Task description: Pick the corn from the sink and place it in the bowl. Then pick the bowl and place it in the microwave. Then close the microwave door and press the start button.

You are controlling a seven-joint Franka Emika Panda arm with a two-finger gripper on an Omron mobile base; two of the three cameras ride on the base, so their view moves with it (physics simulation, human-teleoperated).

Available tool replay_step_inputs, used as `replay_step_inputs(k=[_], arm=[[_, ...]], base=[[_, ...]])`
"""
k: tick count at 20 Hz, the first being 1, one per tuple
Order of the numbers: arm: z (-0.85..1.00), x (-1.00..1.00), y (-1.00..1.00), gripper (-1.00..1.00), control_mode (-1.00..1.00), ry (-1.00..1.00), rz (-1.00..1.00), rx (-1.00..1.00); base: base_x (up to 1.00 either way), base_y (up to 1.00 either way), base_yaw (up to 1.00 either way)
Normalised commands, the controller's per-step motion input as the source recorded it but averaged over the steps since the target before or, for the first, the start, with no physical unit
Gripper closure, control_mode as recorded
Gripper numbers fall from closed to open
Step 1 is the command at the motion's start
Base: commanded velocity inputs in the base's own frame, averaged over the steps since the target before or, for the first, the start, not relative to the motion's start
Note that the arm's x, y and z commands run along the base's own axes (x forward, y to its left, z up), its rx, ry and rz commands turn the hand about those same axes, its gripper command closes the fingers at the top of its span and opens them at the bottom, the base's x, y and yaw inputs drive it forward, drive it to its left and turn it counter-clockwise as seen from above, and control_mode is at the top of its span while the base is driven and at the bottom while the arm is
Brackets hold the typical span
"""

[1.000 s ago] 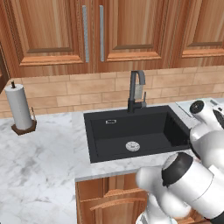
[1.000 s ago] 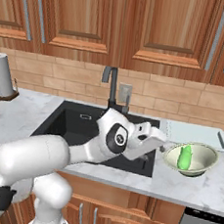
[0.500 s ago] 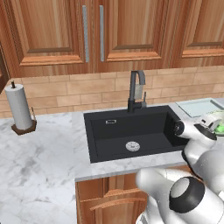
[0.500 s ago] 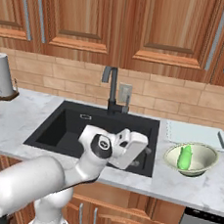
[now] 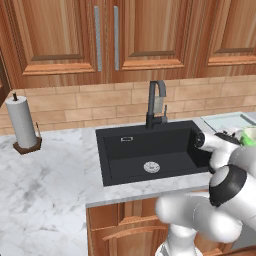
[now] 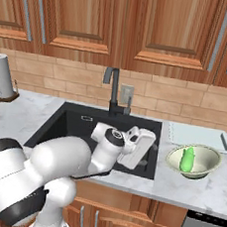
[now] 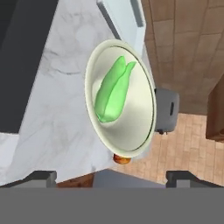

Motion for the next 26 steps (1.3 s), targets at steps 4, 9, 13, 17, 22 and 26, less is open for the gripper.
replay_step_inputs(k=[4, 9, 13, 17, 22, 26], arm=[[-0.23, 0.18, -0.32, -1.0, -1.0, 0.09, 0.0, 0.0], [-0.16, 0.01, -0.53, -1.0, -1.0, 0.01, 0.0, 0.0], [-0.22, 0.02, -0.49, -1.0, -1.0, 0.02, 0.0, 0.0], [-0.46, 0.2, -0.04, -1.0, -1.0, 0.07, 0.0, -0.02], [-0.36, 0.12, -0.02, -1.0, -1.0, 0.02, 0.0, 0.0], [-0.14, 0.15, -0.11, -1.0, -1.0, 0.0, 0.0, 0.0]], base=[[0.0, 0.0, 0.0], [0.0, 0.0, 0.0], [0.0, 0.0, 0.0], [0.0, 0.0, 0.0], [0.0, 0.0, 0.0], [0.0, 0.0, 0.0]])
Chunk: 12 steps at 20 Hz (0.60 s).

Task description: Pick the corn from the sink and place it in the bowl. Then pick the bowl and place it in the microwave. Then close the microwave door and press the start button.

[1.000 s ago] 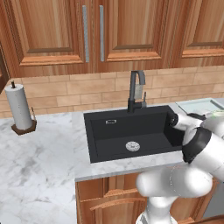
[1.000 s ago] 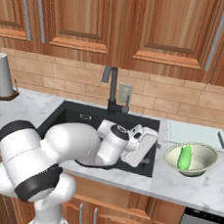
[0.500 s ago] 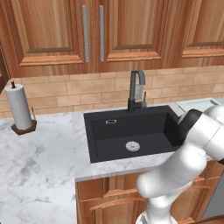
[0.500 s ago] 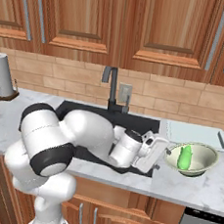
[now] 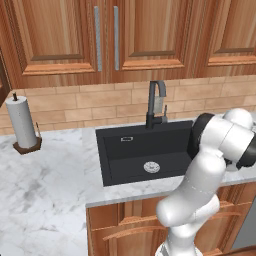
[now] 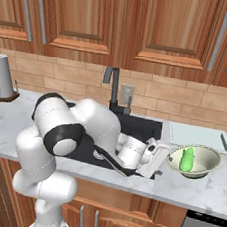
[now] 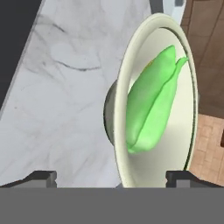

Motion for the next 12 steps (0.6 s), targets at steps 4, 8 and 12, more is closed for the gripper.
replay_step_inputs(k=[4, 8, 12], arm=[[-0.12, 0.32, -0.13, -1.0, -1.0, 0.0, 0.0, 0.0], [-0.13, 0.3, -0.18, -1.0, -1.0, 0.0, 0.0, 0.0], [-0.18, 0.26, -0.14, -1.0, -1.0, 0.0, 0.0, 0.0]], base=[[0.0, 0.0, 0.0], [0.0, 0.0, 0.0], [0.0, 0.0, 0.0]])
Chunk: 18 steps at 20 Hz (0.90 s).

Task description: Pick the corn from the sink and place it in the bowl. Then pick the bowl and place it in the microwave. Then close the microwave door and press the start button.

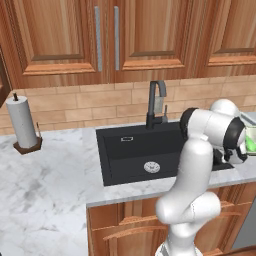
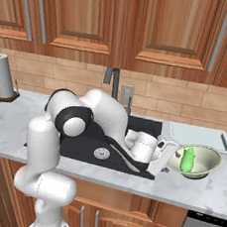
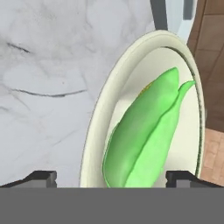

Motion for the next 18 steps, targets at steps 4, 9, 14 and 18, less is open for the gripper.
replay_step_inputs(k=[4, 9, 14, 18], arm=[[-0.21, 0.06, -0.17, -1.0, -1.0, 0.0, 0.0, 0.0], [-0.25, 0.05, -0.16, -1.0, -1.0, 0.0, 0.0, 0.0], [-0.27, 0.04, -0.13, -1.0, -1.0, 0.0, 0.0, 0.0], [-0.26, 0.01, -0.09, 1.0, -1.0, 0.0, 0.0, 0.0]], base=[[0.0, 0.0, 0.0], [0.0, 0.0, 0.0], [0.0, 0.0, 0.0], [0.0, 0.0, 0.0]])
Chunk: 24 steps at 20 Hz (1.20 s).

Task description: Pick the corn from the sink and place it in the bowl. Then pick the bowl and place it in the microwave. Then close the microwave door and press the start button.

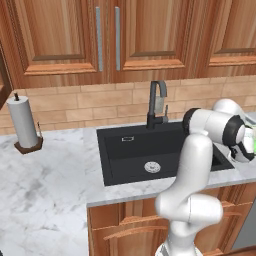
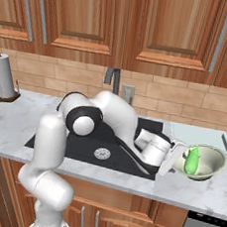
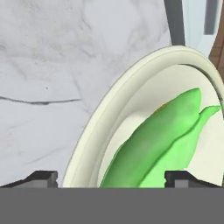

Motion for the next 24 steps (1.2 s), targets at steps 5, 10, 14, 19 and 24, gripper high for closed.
replay_step_inputs(k=[5, 10, 14, 19, 24], arm=[[-0.07, 0.0, -0.07, 1.0, -1.0, 0.0, 0.0, 0.0], [0.0, 0.0, -0.12, 1.0, -1.0, 0.0, 0.0, 0.0], [0.06, 0.0, -0.02, 1.0, -1.0, 0.0, 0.0, 0.0], [0.66, -0.15, 0.0, 1.0, -1.0, -0.07, -0.02, 0.02], [1.0, -0.41, 0.29, 1.0, -1.0, -0.01, 0.01, 0.15]], base=[[0.0, 0.0, 0.0], [0.0, 0.0, 0.0], [0.0, 0.0, 0.0], [0.0, 0.0, 0.0], [0.0, 0.0, 0.0]])
